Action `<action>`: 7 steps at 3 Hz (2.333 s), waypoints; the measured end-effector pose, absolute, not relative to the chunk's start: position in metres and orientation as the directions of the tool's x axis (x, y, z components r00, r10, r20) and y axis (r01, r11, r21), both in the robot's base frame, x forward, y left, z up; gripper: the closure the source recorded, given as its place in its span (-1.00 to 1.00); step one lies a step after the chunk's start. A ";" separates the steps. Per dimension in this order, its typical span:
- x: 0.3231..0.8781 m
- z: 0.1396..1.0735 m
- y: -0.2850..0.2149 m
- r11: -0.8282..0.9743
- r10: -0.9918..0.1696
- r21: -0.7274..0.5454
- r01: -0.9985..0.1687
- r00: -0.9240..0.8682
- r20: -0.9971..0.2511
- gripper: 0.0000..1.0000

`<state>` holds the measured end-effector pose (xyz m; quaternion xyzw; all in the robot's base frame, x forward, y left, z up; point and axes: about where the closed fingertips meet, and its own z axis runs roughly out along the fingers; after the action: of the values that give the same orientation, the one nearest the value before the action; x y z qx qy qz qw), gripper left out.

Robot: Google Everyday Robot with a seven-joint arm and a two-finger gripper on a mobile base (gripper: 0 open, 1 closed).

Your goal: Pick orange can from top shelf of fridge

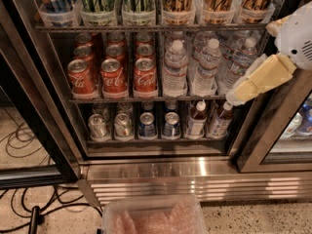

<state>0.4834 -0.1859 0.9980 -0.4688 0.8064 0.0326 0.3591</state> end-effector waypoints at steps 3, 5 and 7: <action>0.503 1.030 -0.135 0.797 -0.361 -0.171 -0.579 -0.229 -0.904 -1.00; 0.527 1.066 -0.137 0.914 -0.195 -0.133 -0.384 -0.128 -0.972 -1.00; 0.530 1.077 -0.142 0.925 -0.188 -0.143 -0.352 -0.097 -0.977 -1.00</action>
Offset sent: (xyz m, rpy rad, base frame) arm 0.0546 0.0302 0.0710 0.5160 -0.4435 -0.3227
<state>0.5302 -0.1421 1.0772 -0.1831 0.7378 0.0633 0.6466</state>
